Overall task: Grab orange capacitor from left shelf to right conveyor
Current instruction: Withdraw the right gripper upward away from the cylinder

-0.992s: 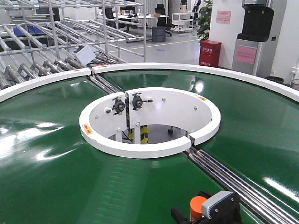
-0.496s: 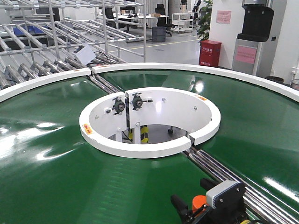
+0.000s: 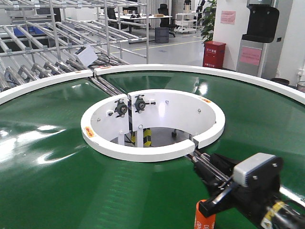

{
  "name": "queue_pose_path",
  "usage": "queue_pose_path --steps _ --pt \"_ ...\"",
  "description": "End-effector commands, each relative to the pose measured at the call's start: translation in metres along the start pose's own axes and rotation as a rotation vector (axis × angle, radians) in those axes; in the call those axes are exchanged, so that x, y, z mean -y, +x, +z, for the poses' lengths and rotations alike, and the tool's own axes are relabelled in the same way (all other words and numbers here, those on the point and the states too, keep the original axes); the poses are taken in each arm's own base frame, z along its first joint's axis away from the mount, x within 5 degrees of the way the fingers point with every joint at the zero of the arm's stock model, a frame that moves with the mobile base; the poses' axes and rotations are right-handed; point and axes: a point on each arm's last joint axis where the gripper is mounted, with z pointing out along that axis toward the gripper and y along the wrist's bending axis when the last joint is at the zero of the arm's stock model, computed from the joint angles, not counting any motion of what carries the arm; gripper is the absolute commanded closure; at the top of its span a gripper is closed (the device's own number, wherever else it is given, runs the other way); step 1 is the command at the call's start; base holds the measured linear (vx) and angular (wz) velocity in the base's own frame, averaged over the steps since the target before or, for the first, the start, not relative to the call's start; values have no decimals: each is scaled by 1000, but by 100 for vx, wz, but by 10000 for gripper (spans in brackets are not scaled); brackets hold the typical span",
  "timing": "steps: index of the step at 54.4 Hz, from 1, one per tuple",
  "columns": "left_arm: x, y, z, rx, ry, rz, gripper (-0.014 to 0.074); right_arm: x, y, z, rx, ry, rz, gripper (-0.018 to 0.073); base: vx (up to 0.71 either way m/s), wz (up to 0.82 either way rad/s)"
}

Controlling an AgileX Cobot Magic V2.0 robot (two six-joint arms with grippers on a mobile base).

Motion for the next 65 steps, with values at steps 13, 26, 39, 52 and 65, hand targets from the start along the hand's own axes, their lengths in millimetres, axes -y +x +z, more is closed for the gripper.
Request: queue_pose_path --steps 13,26,39,52,65 --pt "2 -18 -2 115 17 -11 603 -28 -45 -90 44 -34 44 573 0 0" --pt "2 -18 -2 115 17 -11 603 -40 -51 -136 122 1 -2 571 0 0" --pt "2 -18 -2 115 17 -11 603 -45 -54 -153 187 2 -23 571 0 0" --pt "2 -18 -2 115 17 -11 603 -45 -51 -152 162 1 -29 571 0 0" --pt "2 -18 -2 115 17 -11 603 -35 -36 -150 3 134 44 571 0 0"
